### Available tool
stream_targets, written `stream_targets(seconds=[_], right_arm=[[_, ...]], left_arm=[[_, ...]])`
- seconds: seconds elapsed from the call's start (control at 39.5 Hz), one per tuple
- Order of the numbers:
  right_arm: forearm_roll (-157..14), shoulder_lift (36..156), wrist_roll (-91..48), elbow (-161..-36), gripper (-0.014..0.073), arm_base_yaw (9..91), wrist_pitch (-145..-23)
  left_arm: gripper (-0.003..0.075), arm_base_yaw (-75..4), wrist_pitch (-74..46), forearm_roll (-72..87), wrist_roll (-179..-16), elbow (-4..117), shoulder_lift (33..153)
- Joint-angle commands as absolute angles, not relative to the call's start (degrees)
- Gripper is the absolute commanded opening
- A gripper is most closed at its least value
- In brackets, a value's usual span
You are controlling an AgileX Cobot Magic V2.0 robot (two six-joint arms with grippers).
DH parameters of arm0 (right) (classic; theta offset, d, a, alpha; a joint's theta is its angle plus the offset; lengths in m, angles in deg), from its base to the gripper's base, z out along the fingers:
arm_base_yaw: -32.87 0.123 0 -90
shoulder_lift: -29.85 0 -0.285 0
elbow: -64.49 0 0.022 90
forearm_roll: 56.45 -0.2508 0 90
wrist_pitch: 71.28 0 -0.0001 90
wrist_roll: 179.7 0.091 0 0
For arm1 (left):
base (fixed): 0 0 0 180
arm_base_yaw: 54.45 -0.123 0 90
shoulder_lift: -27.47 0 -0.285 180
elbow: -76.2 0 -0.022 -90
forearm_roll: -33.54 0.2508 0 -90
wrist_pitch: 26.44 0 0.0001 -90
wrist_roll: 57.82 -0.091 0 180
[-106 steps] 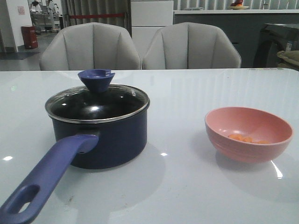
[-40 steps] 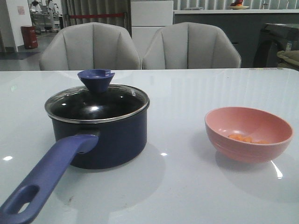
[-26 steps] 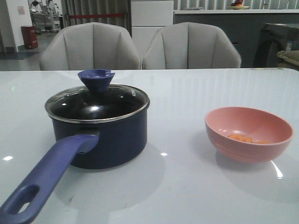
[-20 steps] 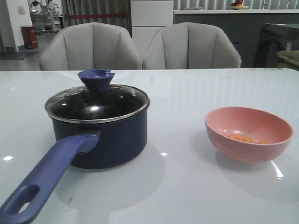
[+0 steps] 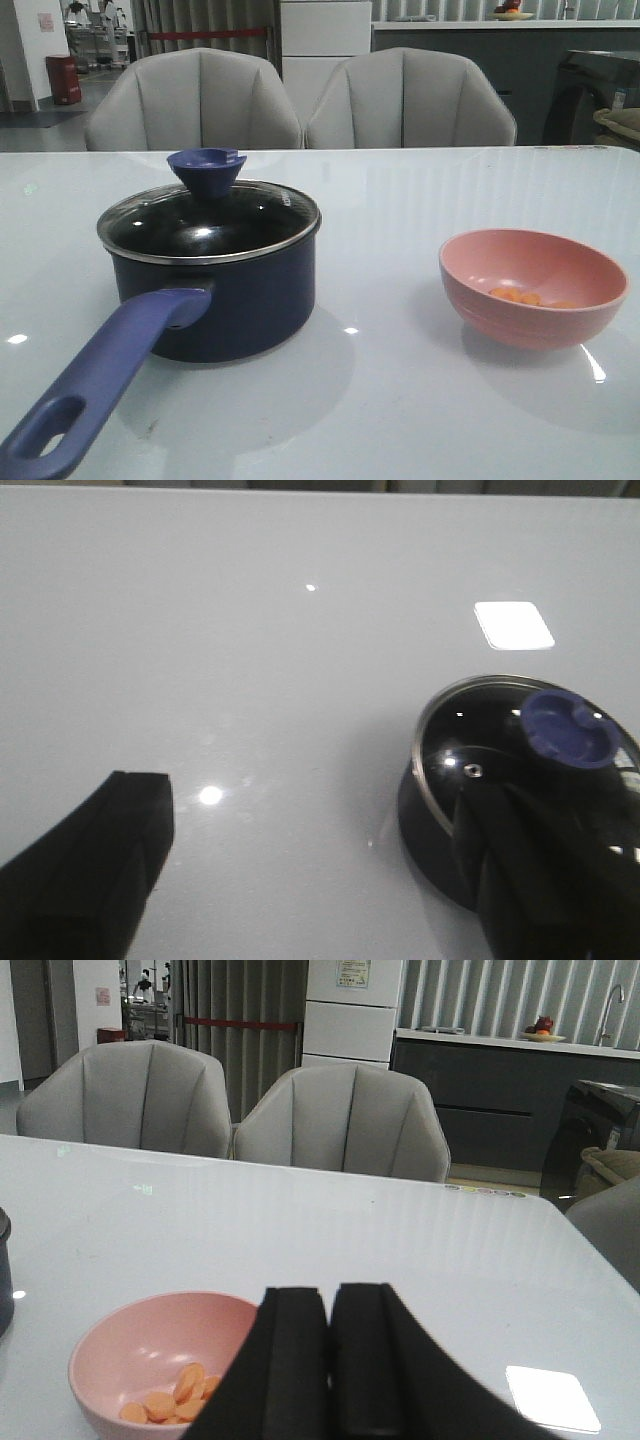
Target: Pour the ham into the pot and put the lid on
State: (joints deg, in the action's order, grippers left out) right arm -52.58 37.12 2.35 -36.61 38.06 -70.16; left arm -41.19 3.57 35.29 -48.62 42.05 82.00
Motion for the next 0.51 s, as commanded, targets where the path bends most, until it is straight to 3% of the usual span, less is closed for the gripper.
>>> stream_targets(seconds=[0.0,0.25,0.48], right_arm=[[-52.09,36.01,2.21,-36.2,0.0136,37.75,-66.03],[-52.09,35.96,2.21,-36.2,0.0136,37.75,-66.03],[-52.09,35.96,2.21,-36.2,0.0136,37.75,-66.03]], left_arm=[[0.0621,-36.92,2.32,34.67,-48.63,48.57,87.71],[0.0621,-28.67,11.53,34.54,-48.63,63.41,104.1],[0.0619,-25.83,20.55,32.18,-48.53,76.5,116.85]])
